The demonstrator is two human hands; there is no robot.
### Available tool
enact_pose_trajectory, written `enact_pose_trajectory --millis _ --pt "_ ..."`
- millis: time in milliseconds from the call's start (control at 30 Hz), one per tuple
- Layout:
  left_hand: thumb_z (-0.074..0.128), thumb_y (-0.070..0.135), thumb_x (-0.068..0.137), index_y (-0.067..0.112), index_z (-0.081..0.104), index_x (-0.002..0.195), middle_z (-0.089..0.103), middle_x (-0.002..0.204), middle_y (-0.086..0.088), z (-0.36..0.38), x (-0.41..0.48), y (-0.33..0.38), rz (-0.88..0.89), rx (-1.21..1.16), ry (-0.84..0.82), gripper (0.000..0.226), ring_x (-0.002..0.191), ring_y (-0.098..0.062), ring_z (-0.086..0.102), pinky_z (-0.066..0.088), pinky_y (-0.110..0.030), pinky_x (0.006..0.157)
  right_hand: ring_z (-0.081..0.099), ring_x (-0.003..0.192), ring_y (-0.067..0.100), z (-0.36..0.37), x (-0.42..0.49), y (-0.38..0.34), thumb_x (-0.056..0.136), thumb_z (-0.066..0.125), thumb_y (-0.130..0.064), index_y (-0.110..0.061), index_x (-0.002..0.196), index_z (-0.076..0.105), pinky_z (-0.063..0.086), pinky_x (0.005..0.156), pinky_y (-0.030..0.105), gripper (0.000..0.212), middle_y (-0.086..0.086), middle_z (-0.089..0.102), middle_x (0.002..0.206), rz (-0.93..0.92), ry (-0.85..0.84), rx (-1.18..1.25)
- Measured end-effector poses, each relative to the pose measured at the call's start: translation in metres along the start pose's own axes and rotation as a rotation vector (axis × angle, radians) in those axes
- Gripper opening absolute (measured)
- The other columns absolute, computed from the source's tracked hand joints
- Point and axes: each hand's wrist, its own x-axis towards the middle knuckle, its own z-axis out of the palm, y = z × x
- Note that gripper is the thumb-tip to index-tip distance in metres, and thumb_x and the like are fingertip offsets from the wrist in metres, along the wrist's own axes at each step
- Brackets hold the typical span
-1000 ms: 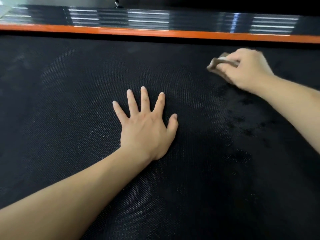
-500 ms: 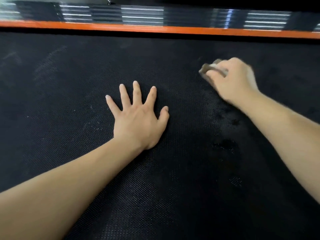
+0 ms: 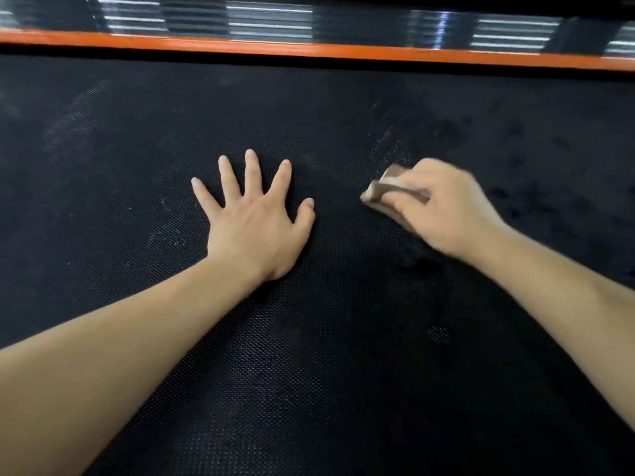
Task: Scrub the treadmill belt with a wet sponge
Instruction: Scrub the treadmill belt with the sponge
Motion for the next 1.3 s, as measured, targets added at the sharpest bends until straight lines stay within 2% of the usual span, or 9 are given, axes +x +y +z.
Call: enact_pose_trajectory --millis 133,300,467,633,800,867,1000,1167,1300 --pt "0.015 0.070 0.096 0.036 0.010 0.162 0.000 0.172 -0.010 -0.001 0.000 0.001 -0.002 0.012 -0.005 0.074 0.156 -0.041 -0.010 -0.006 -0.071 0.118 0.057 0.094 0.030 -0.005 0.020 0.018 0.096 0.052 -0.049 -0.027 0.110 0.075 0.046 0.079 0.038 0.035 0.002 0.056 0.093 0.232 0.161 -0.106" --pt "0.016 0.070 0.097 0.036 0.010 0.162 0.000 0.172 -0.011 0.000 -0.002 0.001 -0.001 0.008 -0.005 0.074 0.155 -0.042 -0.010 -0.007 -0.071 0.118 0.057 0.085 0.023 0.001 -0.039 -0.013 0.093 0.052 -0.051 -0.031 0.108 0.078 0.048 0.078 0.040 0.036 0.001 0.058 0.084 -0.067 -0.072 0.065" --pt "0.017 0.069 0.098 0.036 0.012 0.162 0.000 0.172 -0.011 -0.001 -0.003 0.002 -0.004 0.008 -0.006 0.073 0.156 -0.042 -0.009 -0.007 -0.071 0.118 0.058 0.091 0.028 -0.007 -0.018 0.011 0.093 0.049 -0.056 -0.025 0.109 0.075 0.044 0.075 0.035 0.044 0.000 0.051 0.087 0.223 0.130 -0.113" --pt "0.018 0.068 0.098 0.034 0.012 0.162 0.001 0.171 -0.012 -0.001 -0.004 0.001 -0.001 0.008 0.000 0.073 0.155 -0.043 -0.009 -0.007 -0.072 0.118 0.054 0.076 0.022 -0.003 -0.089 -0.034 0.094 0.052 -0.048 -0.027 0.103 0.079 0.047 0.071 0.038 0.034 -0.001 0.053 0.077 -0.067 -0.064 0.074" --pt "0.018 0.067 0.099 0.033 0.014 0.162 0.002 0.171 -0.013 -0.001 -0.006 0.002 0.006 0.013 -0.008 0.072 0.156 -0.043 -0.008 -0.007 -0.071 0.119 0.057 0.087 0.031 -0.015 -0.045 0.009 0.096 0.050 -0.050 -0.024 0.109 0.074 0.043 0.072 0.036 0.038 0.002 0.050 0.084 0.236 0.132 -0.133" --pt "0.020 0.064 0.100 0.031 0.017 0.162 0.004 0.171 -0.013 -0.003 -0.008 0.001 0.027 -0.004 -0.006 0.070 0.156 -0.042 -0.006 -0.006 -0.069 0.120 0.056 0.084 0.026 -0.007 -0.071 -0.014 0.092 0.045 -0.056 -0.023 0.108 0.075 0.046 0.074 0.038 0.047 -0.001 0.049 0.083 0.148 0.084 -0.108" --pt "0.027 0.060 0.101 0.031 0.021 0.162 0.005 0.172 -0.011 -0.009 -0.031 0.010 0.086 -0.063 -0.038 0.067 0.157 -0.038 -0.006 -0.006 -0.066 0.122 0.053 0.076 0.022 -0.008 -0.117 -0.040 0.095 0.056 -0.046 -0.030 0.102 0.078 0.046 0.070 0.040 0.028 -0.003 0.054 0.079 -0.080 -0.092 0.047" --pt "0.014 0.059 0.098 0.034 0.020 0.161 0.004 0.172 -0.008 0.002 -0.089 0.031 0.247 -0.044 -0.049 0.068 0.158 -0.034 -0.006 -0.007 -0.061 0.123 0.055 0.081 0.025 -0.009 -0.089 -0.022 0.094 0.053 -0.047 -0.027 0.095 0.073 0.047 0.071 0.038 0.028 -0.006 0.048 0.080 0.146 0.099 -0.069" --pt "0.028 0.047 0.105 0.035 0.024 0.161 0.005 0.173 -0.004 0.003 -0.087 0.026 0.226 -0.103 -0.026 0.057 0.158 -0.030 -0.005 -0.008 -0.056 0.125 0.048 0.073 0.019 -0.002 -0.149 -0.068 0.092 0.061 -0.044 -0.024 0.091 0.077 0.043 0.066 0.039 0.025 -0.008 0.046 0.078 -0.118 -0.097 0.065"
